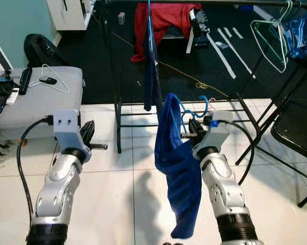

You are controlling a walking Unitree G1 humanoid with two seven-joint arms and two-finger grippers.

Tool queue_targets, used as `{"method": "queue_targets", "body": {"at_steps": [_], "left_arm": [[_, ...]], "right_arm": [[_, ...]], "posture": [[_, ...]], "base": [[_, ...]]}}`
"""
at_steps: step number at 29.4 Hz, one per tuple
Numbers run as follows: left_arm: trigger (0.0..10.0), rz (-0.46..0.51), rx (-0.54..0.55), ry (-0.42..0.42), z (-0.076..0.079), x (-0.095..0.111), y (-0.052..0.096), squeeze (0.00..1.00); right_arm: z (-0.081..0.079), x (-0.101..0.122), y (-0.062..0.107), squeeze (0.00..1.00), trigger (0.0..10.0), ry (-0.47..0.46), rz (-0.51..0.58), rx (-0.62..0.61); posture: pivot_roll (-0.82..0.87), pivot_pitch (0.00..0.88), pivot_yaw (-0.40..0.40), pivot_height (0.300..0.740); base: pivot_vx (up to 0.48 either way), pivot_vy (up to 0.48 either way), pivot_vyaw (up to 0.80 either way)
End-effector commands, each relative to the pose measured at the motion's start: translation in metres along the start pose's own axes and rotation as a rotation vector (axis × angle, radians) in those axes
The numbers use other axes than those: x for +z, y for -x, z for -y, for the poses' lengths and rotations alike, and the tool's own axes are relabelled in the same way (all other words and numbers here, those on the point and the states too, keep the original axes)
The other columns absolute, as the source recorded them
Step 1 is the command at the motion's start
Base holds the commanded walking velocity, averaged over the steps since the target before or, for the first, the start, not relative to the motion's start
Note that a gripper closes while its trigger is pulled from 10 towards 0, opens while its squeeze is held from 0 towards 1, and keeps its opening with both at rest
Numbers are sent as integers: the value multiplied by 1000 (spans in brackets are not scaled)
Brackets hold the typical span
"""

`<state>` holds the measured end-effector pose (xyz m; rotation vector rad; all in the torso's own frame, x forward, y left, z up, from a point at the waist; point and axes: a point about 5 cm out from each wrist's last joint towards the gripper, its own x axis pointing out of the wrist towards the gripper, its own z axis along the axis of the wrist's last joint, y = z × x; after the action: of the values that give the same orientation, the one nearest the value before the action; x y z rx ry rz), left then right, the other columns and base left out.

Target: Hang hanger

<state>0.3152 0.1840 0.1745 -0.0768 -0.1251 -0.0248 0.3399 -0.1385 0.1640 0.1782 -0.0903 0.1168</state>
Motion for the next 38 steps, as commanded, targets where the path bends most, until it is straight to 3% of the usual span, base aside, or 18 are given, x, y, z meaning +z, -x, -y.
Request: {"method": "queue_targets", "body": {"at_steps": [1,10,17,20,23,25,27,28,30,32,34,38], "left_arm": [[10000,-38,36,-14,-7,-5,-2,0],[10000,-53,90,58,-11,-8,-7,0],[10000,-82,78,64,-9,-11,-16,0],[10000,-86,26,-24,-7,-4,-30,0],[10000,-82,5,-53,-7,-2,-33,0],[10000,-85,-98,-132,-3,-4,-31,0],[10000,-91,-233,-91,6,-2,-23,0],[10000,-102,-273,-68,9,-2,-19,0],[10000,-111,-292,-58,11,-1,-17,0],[10000,-176,-330,-26,14,-7,-10,0],[10000,-207,-337,-8,16,-10,-8,0],[10000,-290,-317,20,21,-22,-3,0]], "right_arm": [[-4,0,-5,0,10000,-22,-32,34],[-11,7,-11,0,10000,71,-54,158],[-10,6,-14,0,10000,77,-80,204],[-10,9,-15,0,10000,238,-138,385],[-10,11,-15,0,10000,277,-147,433],[-8,12,-9,0,10000,367,-169,558],[-4,9,-3,0,10000,477,-192,642],[-2,11,-3,0,10000,489,-179,638],[-2,12,-4,0,10000,488,-166,626],[-3,18,-9,0,10000,396,-111,569],[-4,20,-10,0,10000,376,-95,554],[-20,31,-11,0,10000,292,-21,592]], "posture": [[-3,178,15,740],[-20,159,1,740],[-18,135,-10,740],[-37,87,-26,740],[-37,87,-26,740],[-41,96,-31,740],[-40,100,-38,740],[-34,103,-42,740],[-34,103,-42,740],[-28,102,-48,740],[-28,102,-48,740],[-36,115,-39,740]], "base": [[0,-480,0],[0,-213,0],[0,0,0],[0,0,0],[0,0,0],[0,0,0],[0,0,0],[0,0,0],[0,0,0],[0,0,0],[0,0,0],[0,0,0]]}}
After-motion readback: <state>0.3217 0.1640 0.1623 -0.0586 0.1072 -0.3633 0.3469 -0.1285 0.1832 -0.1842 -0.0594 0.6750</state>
